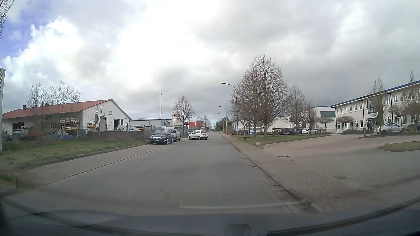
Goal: Follow the waypoints while adhering to traffic rules and regulations
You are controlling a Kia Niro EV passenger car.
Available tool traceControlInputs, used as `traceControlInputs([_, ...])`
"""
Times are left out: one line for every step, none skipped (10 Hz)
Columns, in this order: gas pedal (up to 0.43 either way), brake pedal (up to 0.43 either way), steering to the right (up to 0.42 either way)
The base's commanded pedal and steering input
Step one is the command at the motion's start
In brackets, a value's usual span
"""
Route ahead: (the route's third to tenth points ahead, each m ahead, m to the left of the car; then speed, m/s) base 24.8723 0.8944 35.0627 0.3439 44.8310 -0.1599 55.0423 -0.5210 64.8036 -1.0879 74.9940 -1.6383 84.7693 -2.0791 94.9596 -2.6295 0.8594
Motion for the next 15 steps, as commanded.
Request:
traceControlInputs([0.000, 0.000, -0.023])
traceControlInputs([0.000, 0.000, -0.023])
traceControlInputs([0.000, 0.000, -0.023])
traceControlInputs([0.000, 0.000, -0.023])
traceControlInputs([0.000, 0.000, -0.023])
traceControlInputs([0.000, 0.000, -0.023])
traceControlInputs([0.000, 0.000, -0.023])
traceControlInputs([0.000, 0.000, -0.019])
traceControlInputs([0.000, 0.000, -0.014])
traceControlInputs([0.000, 0.000, -0.013])
traceControlInputs([0.000, 0.000, -0.012])
traceControlInputs([0.000, 0.000, -0.012])
traceControlInputs([0.000, 0.000, -0.012])
traceControlInputs([0.000, 0.000, -0.012])
traceControlInputs([0.000, 0.000, -0.012])
